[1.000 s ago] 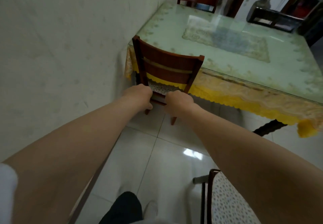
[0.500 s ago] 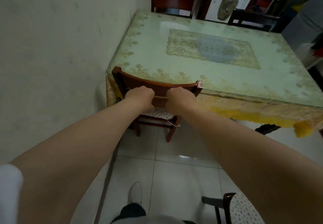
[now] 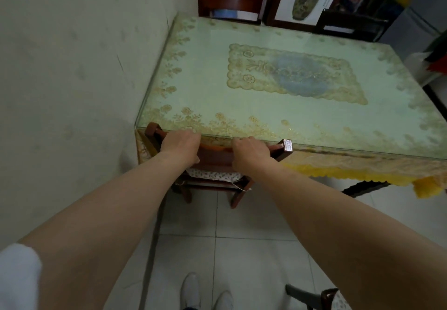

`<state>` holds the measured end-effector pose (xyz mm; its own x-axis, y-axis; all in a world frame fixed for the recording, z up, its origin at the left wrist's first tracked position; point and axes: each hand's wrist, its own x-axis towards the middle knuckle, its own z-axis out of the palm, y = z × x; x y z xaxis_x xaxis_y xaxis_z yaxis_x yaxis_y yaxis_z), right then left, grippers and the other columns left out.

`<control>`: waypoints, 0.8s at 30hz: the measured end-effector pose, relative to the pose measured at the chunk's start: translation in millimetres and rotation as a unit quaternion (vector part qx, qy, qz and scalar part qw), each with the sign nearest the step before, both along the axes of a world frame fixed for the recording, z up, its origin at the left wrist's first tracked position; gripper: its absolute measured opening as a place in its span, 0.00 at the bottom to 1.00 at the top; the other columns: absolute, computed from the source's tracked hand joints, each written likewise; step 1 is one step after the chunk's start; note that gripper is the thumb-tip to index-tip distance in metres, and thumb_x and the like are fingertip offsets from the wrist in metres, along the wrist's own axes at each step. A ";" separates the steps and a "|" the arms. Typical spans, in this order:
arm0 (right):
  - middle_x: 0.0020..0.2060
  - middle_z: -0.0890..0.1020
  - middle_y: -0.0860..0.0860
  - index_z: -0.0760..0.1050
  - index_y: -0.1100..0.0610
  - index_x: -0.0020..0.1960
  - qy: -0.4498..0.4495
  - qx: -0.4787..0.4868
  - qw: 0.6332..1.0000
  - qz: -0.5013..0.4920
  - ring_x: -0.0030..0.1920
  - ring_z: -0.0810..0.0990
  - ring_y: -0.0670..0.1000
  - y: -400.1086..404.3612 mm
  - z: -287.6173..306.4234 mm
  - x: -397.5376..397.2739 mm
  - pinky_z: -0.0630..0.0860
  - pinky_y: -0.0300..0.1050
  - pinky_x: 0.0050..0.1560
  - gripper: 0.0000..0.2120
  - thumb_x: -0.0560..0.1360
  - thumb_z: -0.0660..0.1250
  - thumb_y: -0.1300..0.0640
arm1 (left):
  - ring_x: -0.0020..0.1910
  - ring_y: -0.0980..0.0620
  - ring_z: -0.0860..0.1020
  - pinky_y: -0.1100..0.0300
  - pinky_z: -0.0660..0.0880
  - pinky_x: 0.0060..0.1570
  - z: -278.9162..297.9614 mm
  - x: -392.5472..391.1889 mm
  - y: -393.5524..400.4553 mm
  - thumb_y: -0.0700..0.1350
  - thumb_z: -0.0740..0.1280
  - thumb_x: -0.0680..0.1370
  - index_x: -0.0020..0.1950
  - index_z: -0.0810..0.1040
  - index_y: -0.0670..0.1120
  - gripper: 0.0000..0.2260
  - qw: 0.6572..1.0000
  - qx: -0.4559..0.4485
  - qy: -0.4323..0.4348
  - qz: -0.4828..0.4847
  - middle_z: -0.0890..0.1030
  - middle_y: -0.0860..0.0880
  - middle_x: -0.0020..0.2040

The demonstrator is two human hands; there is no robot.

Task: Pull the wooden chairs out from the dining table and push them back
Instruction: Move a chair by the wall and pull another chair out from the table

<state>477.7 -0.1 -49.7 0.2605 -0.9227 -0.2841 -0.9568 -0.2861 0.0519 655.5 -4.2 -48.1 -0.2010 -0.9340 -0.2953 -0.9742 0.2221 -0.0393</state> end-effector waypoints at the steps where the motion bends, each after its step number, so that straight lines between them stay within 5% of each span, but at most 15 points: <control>1: 0.42 0.76 0.53 0.70 0.57 0.53 0.000 0.011 1.000 -0.004 0.42 0.71 0.56 -3.3 -3.4 0.1 0.66 0.50 0.40 0.10 0.73 0.66 0.56 | 0.51 0.46 0.77 0.54 0.73 0.45 -3.5 1.0 -4.0 0.54 0.72 0.75 0.59 0.75 0.47 0.18 1.000 0.013 -0.010 -0.003 0.78 0.47 0.52; 8: 0.36 0.73 0.50 0.74 0.54 0.54 0.001 0.045 0.999 -0.002 0.38 0.75 0.55 -21.1 -19.1 -1.4 0.70 0.50 0.35 0.12 0.73 0.63 0.65 | 0.48 0.47 0.77 0.52 0.66 0.48 -20.1 -5.2 -20.6 0.46 0.67 0.78 0.54 0.76 0.51 0.06 0.998 0.055 -0.027 -0.016 0.78 0.49 0.47; 12: 0.35 0.71 0.50 0.73 0.55 0.53 0.004 0.059 0.998 -0.008 0.40 0.75 0.55 -29.7 -21.8 -7.1 0.71 0.50 0.35 0.11 0.74 0.61 0.68 | 0.49 0.45 0.78 0.53 0.67 0.44 -23.8 -7.4 -27.1 0.39 0.63 0.78 0.55 0.77 0.50 0.09 0.998 0.060 -0.011 -0.015 0.77 0.48 0.49; 24: 0.35 0.72 0.50 0.77 0.55 0.52 0.035 0.034 0.999 0.014 0.37 0.74 0.55 -30.6 -23.4 -4.5 0.69 0.48 0.33 0.12 0.74 0.62 0.67 | 0.51 0.43 0.77 0.51 0.71 0.40 -25.5 -11.3 -25.7 0.38 0.62 0.79 0.58 0.79 0.49 0.12 0.998 0.052 -0.024 -0.010 0.76 0.46 0.52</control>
<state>473.2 -30.6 -73.1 0.2627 -0.8937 -0.3637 -0.9431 -0.3174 0.0987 644.2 -29.9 -73.5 -0.2021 -0.8943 -0.3993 -0.9673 0.2460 -0.0614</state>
